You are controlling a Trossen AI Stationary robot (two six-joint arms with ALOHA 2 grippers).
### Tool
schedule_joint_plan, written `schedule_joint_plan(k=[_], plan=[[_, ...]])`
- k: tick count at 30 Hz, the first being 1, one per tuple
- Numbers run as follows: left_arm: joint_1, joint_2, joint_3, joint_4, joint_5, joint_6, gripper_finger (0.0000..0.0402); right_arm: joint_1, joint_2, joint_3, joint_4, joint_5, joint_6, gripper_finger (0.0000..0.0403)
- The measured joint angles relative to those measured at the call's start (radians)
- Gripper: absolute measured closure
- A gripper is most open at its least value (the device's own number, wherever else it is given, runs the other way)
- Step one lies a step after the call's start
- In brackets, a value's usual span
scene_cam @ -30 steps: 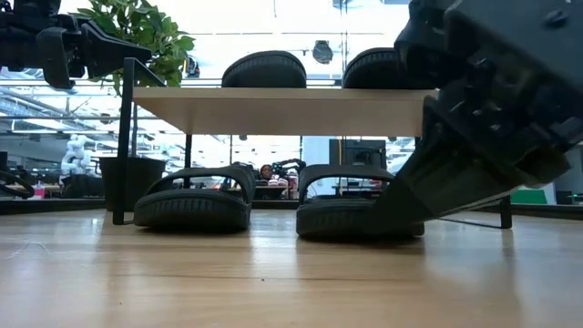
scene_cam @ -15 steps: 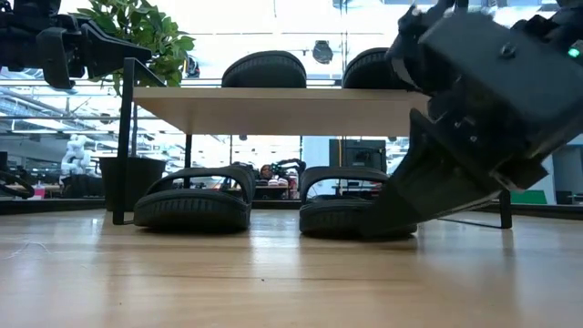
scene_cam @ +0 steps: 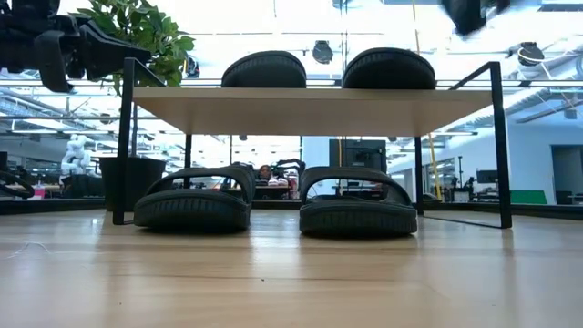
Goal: Pick and place slides into the shelf
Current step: Adjust the shelf
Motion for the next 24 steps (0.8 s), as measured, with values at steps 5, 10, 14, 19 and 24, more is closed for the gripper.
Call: schedule_joint_plan(k=[5, 10, 14, 19, 24], plan=[[-0.006, -0.001, 0.0, 0.049, 0.009, 0.033, 0.0378, 0.013, -0.17, 0.001, -0.147, 0.119, -0.132, 0.0403], [-0.053, -0.01, 0.0, 0.206, 0.034, 0.059, 0.0378, -0.004, -0.327, 0.0, -0.35, 0.138, -0.148, 0.0403], [-0.083, -0.01, 0.0, 0.222, 0.029, 0.076, 0.0378, -0.031, -0.407, -0.025, -0.418, 0.088, -0.152, 0.0403], [-0.085, -0.006, 0.0, 0.173, 0.024, 0.107, 0.0378, -0.043, -0.473, -0.131, -0.409, 0.14, -0.164, 0.0403], [-0.085, -0.006, 0.0, 0.172, -0.001, 0.187, 0.0378, -0.043, -0.565, -0.252, -0.286, 0.172, -0.246, 0.0403]])
